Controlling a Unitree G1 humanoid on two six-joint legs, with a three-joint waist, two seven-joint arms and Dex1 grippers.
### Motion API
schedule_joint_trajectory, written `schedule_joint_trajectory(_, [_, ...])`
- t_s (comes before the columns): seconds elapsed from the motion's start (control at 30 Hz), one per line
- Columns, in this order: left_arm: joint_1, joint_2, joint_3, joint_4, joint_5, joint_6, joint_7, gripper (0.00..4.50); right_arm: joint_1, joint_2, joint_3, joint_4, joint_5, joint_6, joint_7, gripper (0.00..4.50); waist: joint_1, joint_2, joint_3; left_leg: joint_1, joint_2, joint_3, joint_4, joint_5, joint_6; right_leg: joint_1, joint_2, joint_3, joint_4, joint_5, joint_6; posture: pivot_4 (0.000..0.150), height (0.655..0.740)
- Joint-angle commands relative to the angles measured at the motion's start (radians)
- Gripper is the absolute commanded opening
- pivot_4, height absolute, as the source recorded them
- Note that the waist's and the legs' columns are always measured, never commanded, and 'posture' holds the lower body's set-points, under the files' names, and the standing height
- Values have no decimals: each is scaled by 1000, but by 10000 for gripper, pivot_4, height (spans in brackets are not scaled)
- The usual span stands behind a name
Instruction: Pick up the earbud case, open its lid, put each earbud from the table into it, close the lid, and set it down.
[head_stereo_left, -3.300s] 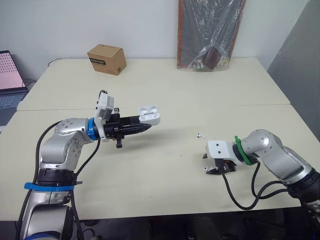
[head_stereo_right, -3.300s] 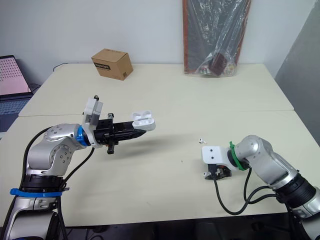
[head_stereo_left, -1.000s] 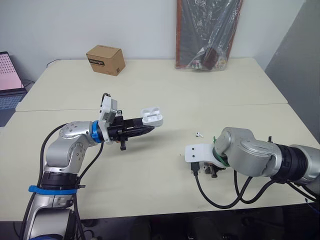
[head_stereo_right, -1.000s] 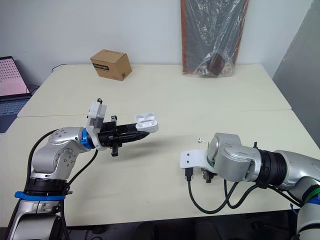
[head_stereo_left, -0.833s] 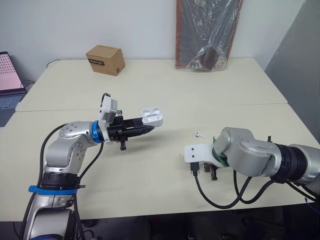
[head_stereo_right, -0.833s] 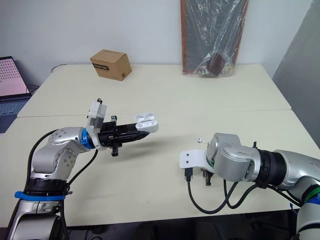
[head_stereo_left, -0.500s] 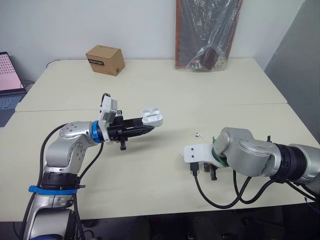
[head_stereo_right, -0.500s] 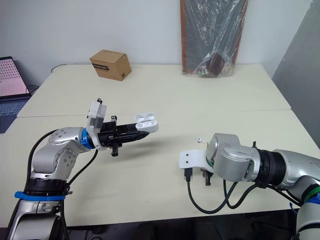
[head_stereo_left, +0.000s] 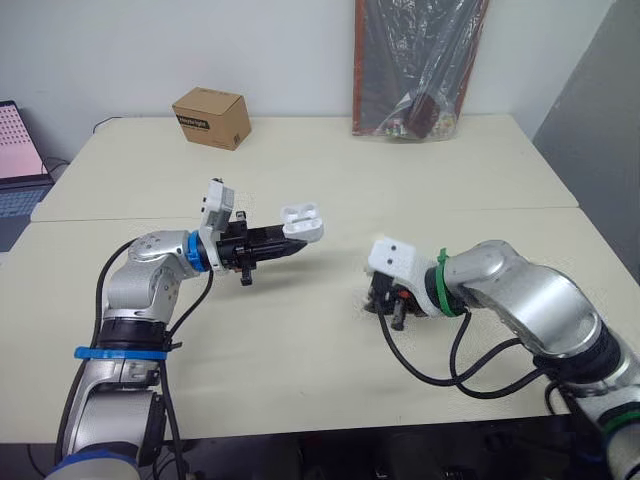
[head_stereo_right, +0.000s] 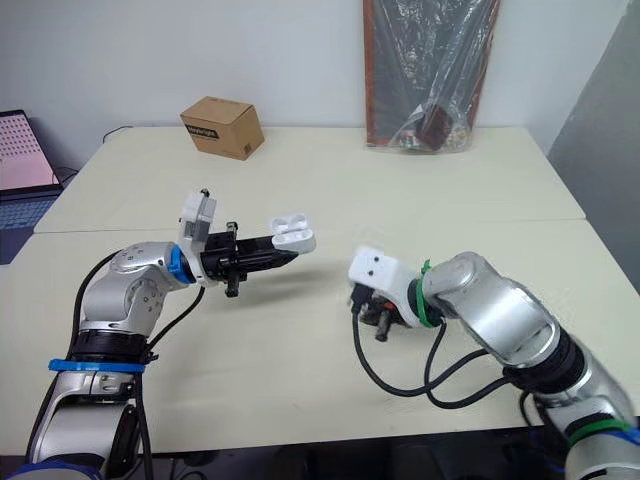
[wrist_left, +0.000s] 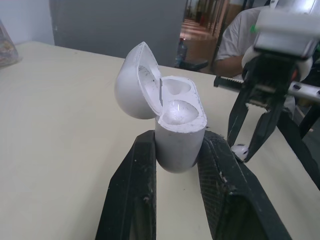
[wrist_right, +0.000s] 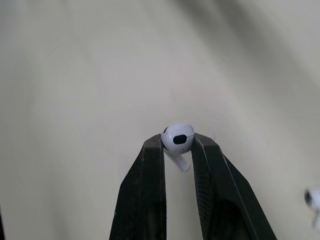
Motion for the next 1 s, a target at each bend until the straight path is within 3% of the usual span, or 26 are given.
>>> schedule_joint_trajectory(0.03, [-52, -4, 1, 20, 11, -33, -26, 8096, -3, 100, -150, -46, 50, -1, -69, 3722, 2, 0, 0, 0, 0, 0, 0, 0, 0, 0, 0, 0, 0, 0, 0, 1500, 7400])
schedule_joint_trajectory(0.17, [-81, -10, 1, 60, 30, -50, -41, 8096, -24, 252, -273, -42, 104, -3, -133, 3722, 3, 0, 0, 0, 0, 0, 0, 0, 0, 0, 0, 0, 0, 0, 0, 1500, 7400])
schedule_joint_trajectory(0.53, [-97, -11, 8, 79, 54, -64, -49, 8096, -82, 535, -399, 90, 158, -108, -360, 3722, -3, 0, 0, 0, 0, 0, 0, 0, 0, 0, 0, 0, 1, 0, -1, 1500, 7400])
schedule_joint_trajectory(1.0, [-100, -16, 18, 71, 51, -69, -26, 8096, -66, 612, -305, 163, 144, -202, -533, 3722, -9, 0, 0, -1, 0, 0, -1, 0, 0, -1, 0, 0, 0, 1, -1, 1500, 7400])
